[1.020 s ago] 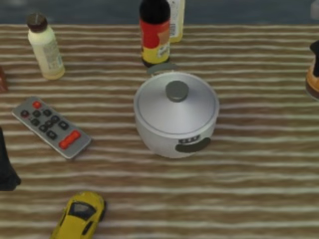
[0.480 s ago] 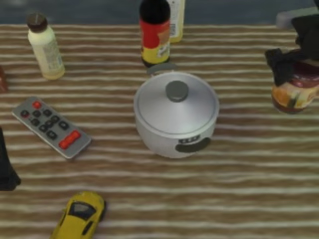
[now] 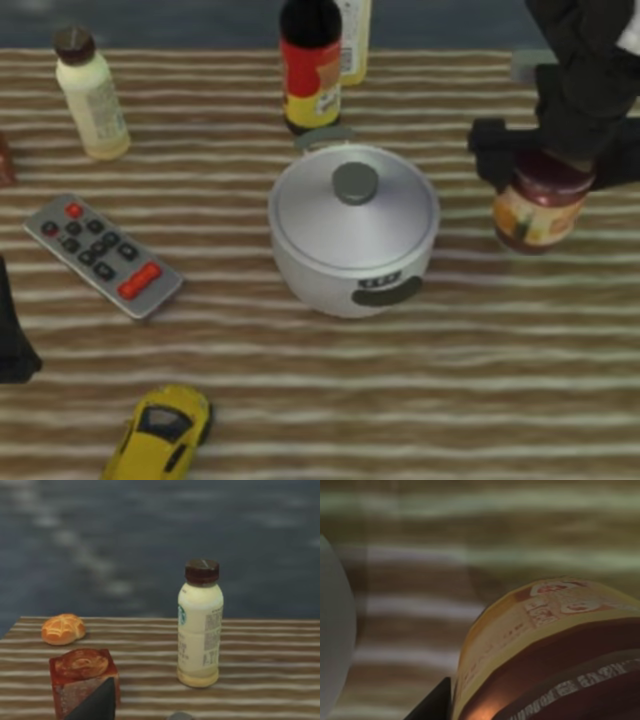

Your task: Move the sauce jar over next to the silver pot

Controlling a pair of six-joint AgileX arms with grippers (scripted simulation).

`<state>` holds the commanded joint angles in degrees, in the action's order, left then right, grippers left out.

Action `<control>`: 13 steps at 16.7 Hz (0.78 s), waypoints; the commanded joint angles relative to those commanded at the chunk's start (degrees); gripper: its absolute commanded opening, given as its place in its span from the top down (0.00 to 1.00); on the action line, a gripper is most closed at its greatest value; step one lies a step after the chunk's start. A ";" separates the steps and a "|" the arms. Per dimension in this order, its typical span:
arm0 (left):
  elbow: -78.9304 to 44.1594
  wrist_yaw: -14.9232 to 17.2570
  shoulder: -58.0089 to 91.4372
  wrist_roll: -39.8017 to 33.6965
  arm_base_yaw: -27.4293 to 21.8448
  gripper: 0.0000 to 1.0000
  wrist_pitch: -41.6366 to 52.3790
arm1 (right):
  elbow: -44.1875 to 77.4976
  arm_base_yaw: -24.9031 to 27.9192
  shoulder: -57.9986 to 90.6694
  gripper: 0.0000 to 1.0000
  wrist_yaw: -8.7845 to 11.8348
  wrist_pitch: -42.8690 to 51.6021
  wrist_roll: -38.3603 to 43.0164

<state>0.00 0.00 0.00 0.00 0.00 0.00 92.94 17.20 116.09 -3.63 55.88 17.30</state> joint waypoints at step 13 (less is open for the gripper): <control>0.00 0.00 0.00 0.00 0.00 0.00 0.00 | -5.74 -0.01 3.81 1.00 -0.07 -9.55 0.15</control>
<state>0.00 0.00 0.00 0.00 0.00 0.00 87.20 17.19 119.90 -3.70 46.33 17.45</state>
